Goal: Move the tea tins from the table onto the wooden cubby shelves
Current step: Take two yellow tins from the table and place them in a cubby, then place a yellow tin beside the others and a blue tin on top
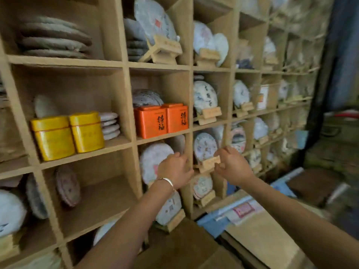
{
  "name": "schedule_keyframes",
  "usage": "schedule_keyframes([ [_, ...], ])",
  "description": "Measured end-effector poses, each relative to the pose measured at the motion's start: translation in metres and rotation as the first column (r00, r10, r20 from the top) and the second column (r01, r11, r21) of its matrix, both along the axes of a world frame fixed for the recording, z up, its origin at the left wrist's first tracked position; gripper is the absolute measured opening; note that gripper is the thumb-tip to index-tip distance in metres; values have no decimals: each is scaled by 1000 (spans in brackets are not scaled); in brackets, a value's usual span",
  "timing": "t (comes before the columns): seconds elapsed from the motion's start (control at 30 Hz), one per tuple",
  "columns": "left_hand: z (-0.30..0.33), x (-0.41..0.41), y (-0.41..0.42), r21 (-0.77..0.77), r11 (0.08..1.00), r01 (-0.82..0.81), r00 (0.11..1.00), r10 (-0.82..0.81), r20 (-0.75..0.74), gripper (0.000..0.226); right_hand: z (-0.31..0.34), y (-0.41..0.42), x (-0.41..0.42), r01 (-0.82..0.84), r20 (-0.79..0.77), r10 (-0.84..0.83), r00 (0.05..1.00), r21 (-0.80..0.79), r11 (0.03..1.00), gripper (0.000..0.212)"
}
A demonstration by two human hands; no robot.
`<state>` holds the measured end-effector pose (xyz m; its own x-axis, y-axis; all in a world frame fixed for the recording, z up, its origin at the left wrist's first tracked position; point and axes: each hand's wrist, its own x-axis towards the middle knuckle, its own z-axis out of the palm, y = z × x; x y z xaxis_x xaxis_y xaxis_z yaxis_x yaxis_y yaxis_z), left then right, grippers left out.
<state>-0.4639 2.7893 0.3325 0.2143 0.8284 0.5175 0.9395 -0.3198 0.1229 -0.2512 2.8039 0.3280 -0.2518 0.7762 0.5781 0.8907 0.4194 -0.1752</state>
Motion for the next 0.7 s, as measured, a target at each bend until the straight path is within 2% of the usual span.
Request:
schedule_keyframes([
  [0.1, 1, 84, 2, -23, 986, 165, 986, -165, -18, 32, -5, -36, 86, 178, 32, -177, 984, -12, 984, 30],
  [0.2, -3, 172, -12, -55, 946, 320, 947, -321, -10, 30, -11, -84, 168, 335, 18, -335, 942, -27, 942, 17],
  [0.37, -17, 315, -72, -102, 838, 536, 841, -540, -13, 30, -21, -202, 295, 569, 54, -567, 822, -75, 819, 20],
  [0.4, -19, 343, -88, -107, 815, 569, 819, -573, -9, 32, -24, -227, 320, 619, 80, -614, 785, -92, 780, 27],
  [0.47, -24, 398, -127, -113, 768, 630, 773, -634, -4, 33, -29, -280, 367, 691, 77, -687, 722, -109, 714, 35],
  [0.7, -54, 544, -258, -171, 626, 761, 633, -774, -22, 35, -48, -437, 482, 814, 54, -819, 572, -166, 557, 30],
])
